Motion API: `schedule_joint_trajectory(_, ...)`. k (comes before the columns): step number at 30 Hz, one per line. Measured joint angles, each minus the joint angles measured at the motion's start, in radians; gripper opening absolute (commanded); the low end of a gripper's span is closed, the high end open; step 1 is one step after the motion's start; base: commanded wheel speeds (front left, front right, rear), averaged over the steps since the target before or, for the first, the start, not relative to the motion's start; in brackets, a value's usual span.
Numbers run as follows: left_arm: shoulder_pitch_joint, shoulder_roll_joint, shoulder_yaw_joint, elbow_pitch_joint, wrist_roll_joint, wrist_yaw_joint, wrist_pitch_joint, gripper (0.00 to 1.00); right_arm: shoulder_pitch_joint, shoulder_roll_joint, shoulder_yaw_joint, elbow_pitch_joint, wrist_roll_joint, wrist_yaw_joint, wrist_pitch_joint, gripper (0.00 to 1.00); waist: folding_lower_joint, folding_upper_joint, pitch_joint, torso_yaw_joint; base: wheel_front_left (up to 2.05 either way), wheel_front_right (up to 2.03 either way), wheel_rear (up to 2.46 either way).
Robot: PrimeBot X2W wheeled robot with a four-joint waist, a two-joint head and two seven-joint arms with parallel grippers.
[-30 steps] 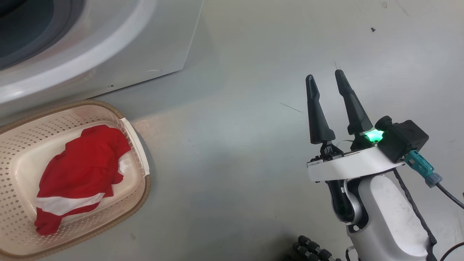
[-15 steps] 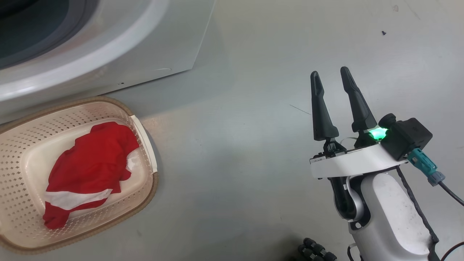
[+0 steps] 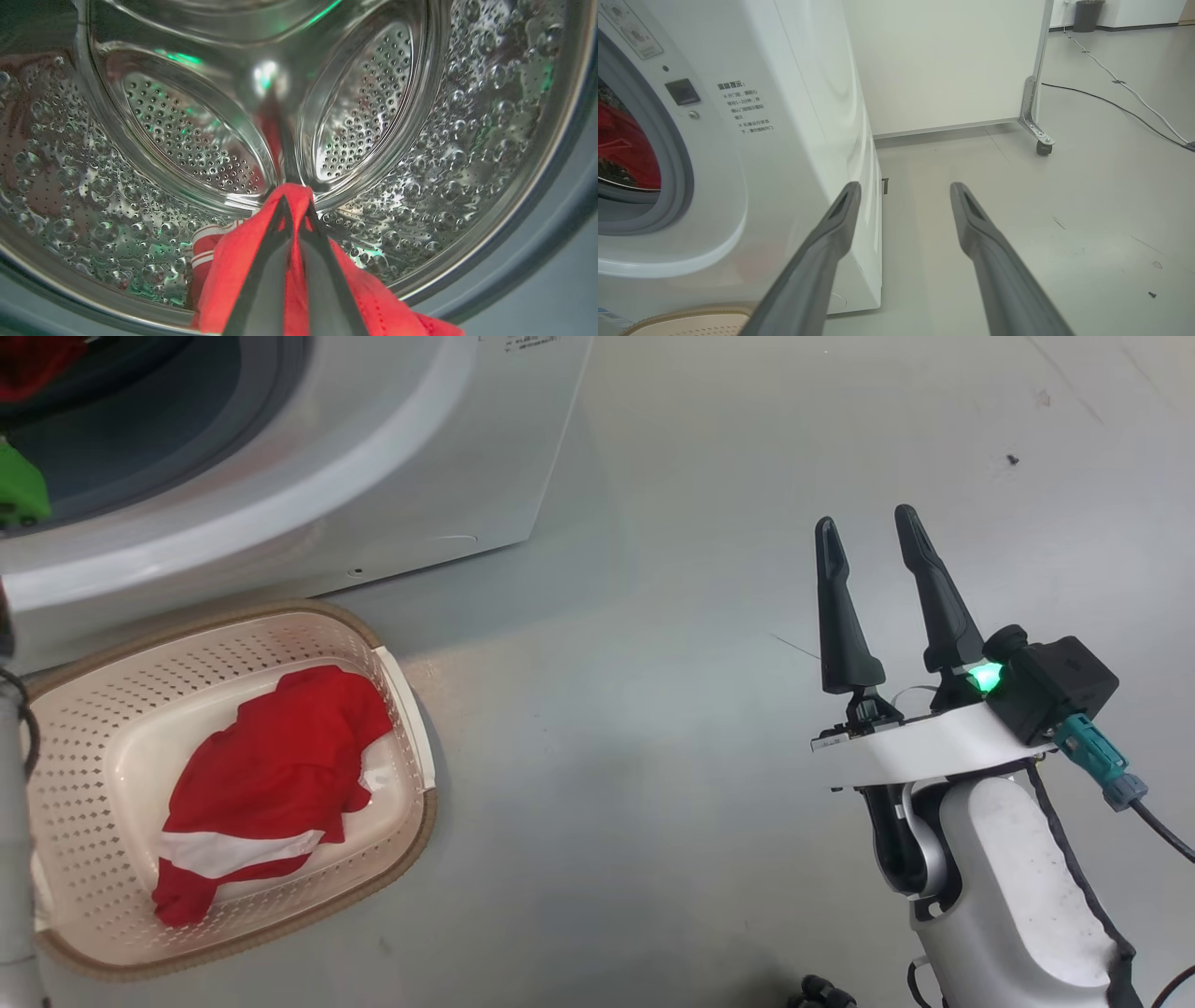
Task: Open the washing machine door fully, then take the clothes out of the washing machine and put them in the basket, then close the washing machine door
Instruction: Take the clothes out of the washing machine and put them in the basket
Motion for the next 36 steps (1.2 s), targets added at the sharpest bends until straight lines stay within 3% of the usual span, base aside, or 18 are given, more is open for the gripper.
schedule_joint_trajectory(18,0.159,-0.135,-0.027,-0.156,-0.028,0.001,-0.204,0.00,0.042,-0.001,-0.052,0.053,-0.095,0.022,0.000,1.00,0.0000,0.0000,-0.129,0.090,0.00,0.00,0.00)
schedule_joint_trajectory(36,0.266,-0.150,-0.038,-0.399,-0.008,0.001,-0.225,0.00,0.104,-0.003,-0.080,0.082,-0.120,0.045,0.000,1.00,0.0000,0.0000,-0.274,0.172,0.00,0.00,0.00)
